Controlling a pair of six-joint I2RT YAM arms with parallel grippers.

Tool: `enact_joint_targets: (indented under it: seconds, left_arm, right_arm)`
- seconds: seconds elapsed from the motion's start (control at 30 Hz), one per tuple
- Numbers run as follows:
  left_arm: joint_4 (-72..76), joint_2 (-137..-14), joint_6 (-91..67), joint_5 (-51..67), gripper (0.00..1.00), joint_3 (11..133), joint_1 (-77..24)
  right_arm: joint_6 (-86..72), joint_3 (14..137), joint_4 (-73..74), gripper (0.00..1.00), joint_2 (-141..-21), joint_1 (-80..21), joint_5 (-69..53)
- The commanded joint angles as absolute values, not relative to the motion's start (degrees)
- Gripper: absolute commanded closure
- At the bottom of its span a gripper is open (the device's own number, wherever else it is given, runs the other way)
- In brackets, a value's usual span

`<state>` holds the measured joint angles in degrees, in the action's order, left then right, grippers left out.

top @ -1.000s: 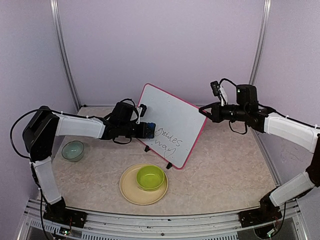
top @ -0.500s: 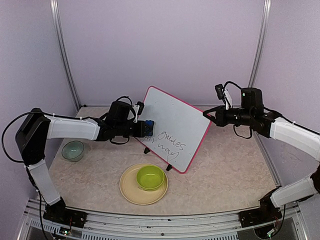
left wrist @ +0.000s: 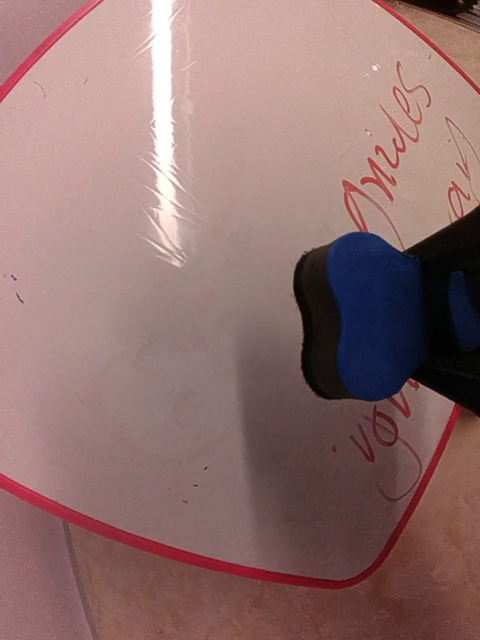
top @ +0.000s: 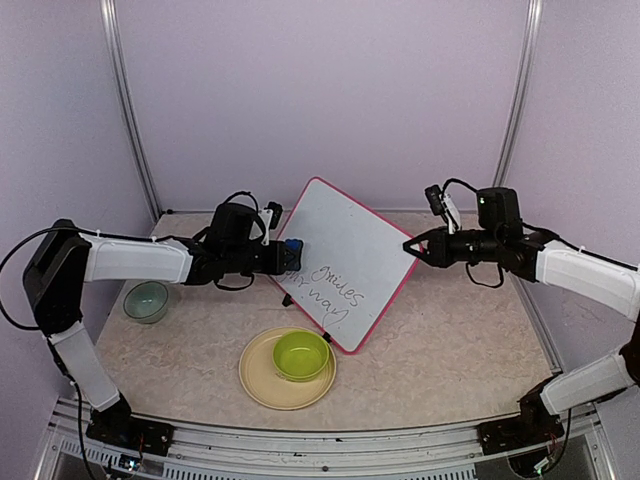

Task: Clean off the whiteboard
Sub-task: Erase the center of the whiteboard.

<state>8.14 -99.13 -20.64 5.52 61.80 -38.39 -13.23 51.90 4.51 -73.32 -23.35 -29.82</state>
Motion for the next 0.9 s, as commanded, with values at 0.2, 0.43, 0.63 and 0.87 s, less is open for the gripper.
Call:
enact_joint_targets:
  seconds: [0.2,0.43,0.63,0.87]
  left_arm:
    - [10.27,-95.74,-20.87,5.07,0.98,59.24,-38.07]
    - [7.51,-91.03,-22.35,3.52,0.98,57.91,-38.25]
    - [5.55,-87.50,-22.33,1.39,0.98,56.00,-38.79]
    - [4.69,-89.04,-21.40,1.87,0.98,56.68,-39.26]
  right_arm:
    - [-14.36,55.70,6.01,0.54,-75.30,-22.05,-33.68]
    - [-13.61,62.09,11.92,0.32,-76.81,-21.43,-34.50]
    - [-10.02,69.84,20.69,0.27,-80.43,-19.89,-35.09]
    - [-8.32,80.88,26.44,0.26,-89.31,-17.55,-37.02]
